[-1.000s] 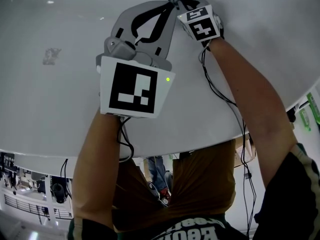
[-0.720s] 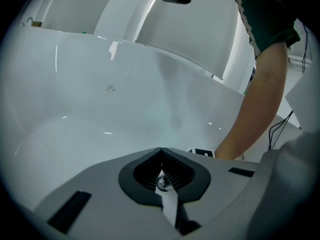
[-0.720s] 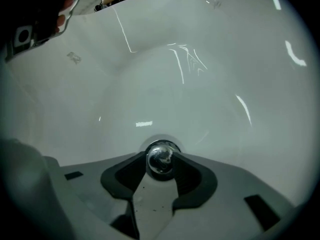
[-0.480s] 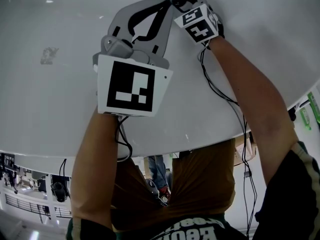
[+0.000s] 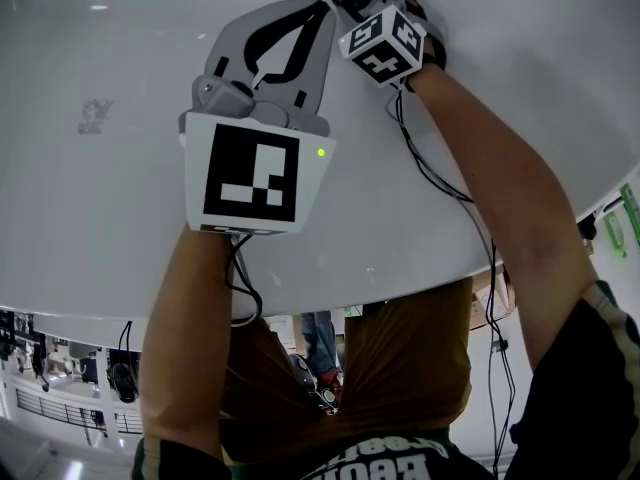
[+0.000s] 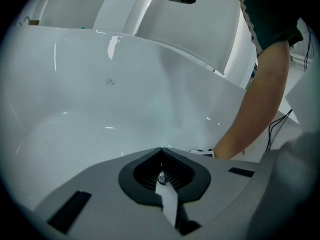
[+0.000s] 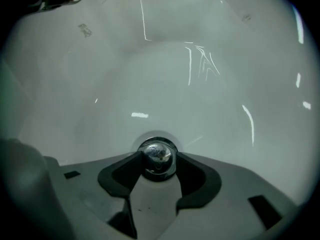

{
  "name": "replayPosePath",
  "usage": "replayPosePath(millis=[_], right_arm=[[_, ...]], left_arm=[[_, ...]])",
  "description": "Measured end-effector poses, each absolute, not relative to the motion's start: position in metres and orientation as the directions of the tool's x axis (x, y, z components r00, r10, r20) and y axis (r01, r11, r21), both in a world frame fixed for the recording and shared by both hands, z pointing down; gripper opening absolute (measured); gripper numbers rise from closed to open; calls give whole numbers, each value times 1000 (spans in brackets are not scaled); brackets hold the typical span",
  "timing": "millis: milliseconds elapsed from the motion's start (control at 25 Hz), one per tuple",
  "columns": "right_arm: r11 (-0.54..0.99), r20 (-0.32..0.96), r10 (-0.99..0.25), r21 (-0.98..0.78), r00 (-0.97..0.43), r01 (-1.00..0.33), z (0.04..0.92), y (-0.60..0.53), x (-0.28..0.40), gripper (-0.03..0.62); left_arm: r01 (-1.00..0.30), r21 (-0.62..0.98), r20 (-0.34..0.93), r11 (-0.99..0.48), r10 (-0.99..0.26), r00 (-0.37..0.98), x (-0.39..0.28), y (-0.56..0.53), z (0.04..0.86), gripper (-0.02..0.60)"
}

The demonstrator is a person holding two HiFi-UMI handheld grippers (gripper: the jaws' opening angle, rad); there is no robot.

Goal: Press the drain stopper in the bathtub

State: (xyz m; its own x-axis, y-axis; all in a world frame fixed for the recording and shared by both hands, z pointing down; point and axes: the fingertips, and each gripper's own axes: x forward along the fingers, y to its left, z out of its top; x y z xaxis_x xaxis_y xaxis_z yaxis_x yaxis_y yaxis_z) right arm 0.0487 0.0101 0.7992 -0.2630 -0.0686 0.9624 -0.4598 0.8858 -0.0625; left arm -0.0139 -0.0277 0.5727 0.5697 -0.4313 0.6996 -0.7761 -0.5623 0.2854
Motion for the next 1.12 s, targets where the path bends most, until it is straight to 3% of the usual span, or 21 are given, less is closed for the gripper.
replayPosePath(millis=[480,600,720,800,840,1120], right_arm=[[877,960,-27,-111,-277,-468,797,10,49,183],[815,954,-14,-162,-299,-556,797,9,49,179],[655,940,-38,-232,-338,-719,796,3,53,168],[567,941,-78,-229,-328,-792,793,-10,63,37],[558,943,-84,-224,-323,-799,792,-13,67,14],[700,933,-73,-204,-353,-684,785,-2,65,12]], left_arm=[[-782,281,702,-557,-436,563,-15,-31,574,5],[-782,280,699,-557,-439,564,-16,-32,573,5],[-782,281,696,-556,-442,565,-16,-33,572,5],[-781,283,694,-558,-443,568,-15,-33,572,5],[-780,283,694,-559,-442,569,-14,-33,572,5],[-779,284,699,-559,-435,568,-14,-31,574,5]])
